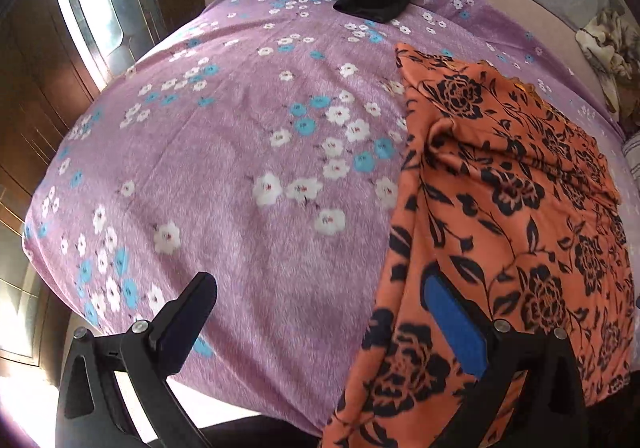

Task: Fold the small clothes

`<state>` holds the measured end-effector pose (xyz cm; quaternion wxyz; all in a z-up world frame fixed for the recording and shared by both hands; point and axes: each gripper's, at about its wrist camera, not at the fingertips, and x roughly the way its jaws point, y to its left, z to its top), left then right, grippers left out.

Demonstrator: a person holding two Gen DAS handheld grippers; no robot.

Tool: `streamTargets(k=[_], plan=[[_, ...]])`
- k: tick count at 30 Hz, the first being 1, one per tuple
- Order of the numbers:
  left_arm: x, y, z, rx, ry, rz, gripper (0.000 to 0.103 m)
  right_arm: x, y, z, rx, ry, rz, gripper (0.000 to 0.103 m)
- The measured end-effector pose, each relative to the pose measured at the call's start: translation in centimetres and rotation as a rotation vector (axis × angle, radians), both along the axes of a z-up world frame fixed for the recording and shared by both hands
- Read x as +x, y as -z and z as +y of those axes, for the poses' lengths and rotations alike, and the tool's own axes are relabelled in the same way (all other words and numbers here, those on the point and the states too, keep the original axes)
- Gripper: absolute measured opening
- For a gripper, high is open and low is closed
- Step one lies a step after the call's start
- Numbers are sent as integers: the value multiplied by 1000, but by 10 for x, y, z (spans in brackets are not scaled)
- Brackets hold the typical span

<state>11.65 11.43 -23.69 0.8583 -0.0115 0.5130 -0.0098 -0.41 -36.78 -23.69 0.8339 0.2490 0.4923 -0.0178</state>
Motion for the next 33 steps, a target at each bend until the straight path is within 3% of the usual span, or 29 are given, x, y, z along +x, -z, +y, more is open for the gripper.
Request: streamTargets(k=[2, 4, 5, 8, 15, 17, 18, 19, 23, 24, 25, 26, 28, 29, 30, 31, 33], plan=[[-18, 3, -5, -2, 35, 21, 97, -16, 0, -7, 12, 10, -4, 57], [-31, 8, -7, 6, 55, 48, 75, -30, 1, -10, 11, 13, -1, 57], [-35, 10, -7, -2, 61, 67, 73, -36, 0, -12, 11, 11, 1, 57], [-44, 17, -4, -42, 56, 108, 72, -57, 0, -15, 19, 1, -2, 60], [-58, 36, -18, -124, 166, 213, 72, -87, 18, -28, 90, 37, 49, 60], [-61, 40, -17, -170, 179, 227, 60, -94, 21, -34, 117, 55, 50, 60], [-63, 41, -15, -173, 178, 234, 45, -97, 22, -36, 131, 62, 52, 61], [-64, 42, -14, -161, 173, 229, 39, -100, 23, -37, 142, 64, 57, 62], [-66, 42, -5, -197, 169, 232, 39, -109, 29, -39, 152, 63, 80, 62], [-66, 44, -4, -196, 170, 239, 46, -110, 32, -38, 156, 65, 84, 63], [-67, 46, -2, -194, 171, 255, 61, -110, 37, -37, 165, 67, 91, 63], [-67, 47, -1, -193, 168, 265, 67, -109, 42, -34, 172, 65, 107, 63], [-70, 51, 6, -197, 162, 271, 69, -106, 47, -25, 144, 55, 126, 63], [-71, 53, 7, -199, 157, 278, 68, -104, 46, -20, 98, 43, 124, 62], [-70, 56, 10, -197, 151, 291, 64, -102, 44, -14, 56, 32, 128, 50], [-69, 61, 8, -194, 146, 309, 47, -100, 41, -10, 12, 21, 135, 25], [-69, 65, 11, -224, 150, 328, 37, -97, 39, -4, -39, -9, 161, 11]])
